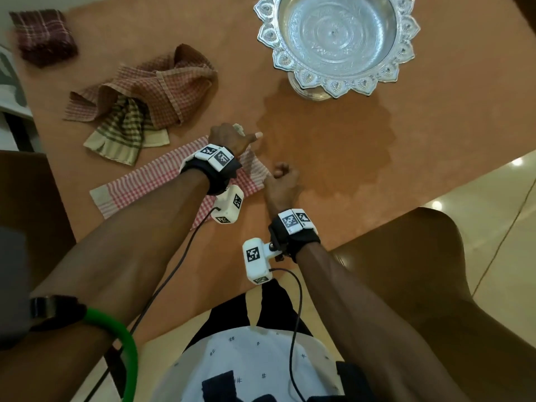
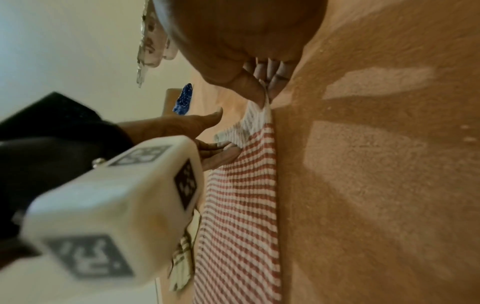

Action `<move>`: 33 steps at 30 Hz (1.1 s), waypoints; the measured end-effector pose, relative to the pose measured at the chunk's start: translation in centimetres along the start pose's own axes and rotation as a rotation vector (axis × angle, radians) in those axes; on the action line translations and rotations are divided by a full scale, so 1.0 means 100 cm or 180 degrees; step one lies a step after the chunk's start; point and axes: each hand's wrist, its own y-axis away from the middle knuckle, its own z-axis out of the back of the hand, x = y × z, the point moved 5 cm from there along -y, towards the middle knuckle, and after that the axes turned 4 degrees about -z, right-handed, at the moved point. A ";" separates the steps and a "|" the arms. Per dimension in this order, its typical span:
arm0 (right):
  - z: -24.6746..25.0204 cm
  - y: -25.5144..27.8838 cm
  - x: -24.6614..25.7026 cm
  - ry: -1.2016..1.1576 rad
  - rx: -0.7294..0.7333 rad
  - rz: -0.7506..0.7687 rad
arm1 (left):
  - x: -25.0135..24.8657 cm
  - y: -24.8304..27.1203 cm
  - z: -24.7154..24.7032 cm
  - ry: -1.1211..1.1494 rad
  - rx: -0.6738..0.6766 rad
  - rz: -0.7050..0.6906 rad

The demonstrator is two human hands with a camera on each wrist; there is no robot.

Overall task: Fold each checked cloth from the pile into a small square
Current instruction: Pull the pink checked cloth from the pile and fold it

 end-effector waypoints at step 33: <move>-0.177 0.226 -0.020 0.1979 0.2898 0.2765 | 0.295 0.082 0.108 0.1434 -0.0722 0.0911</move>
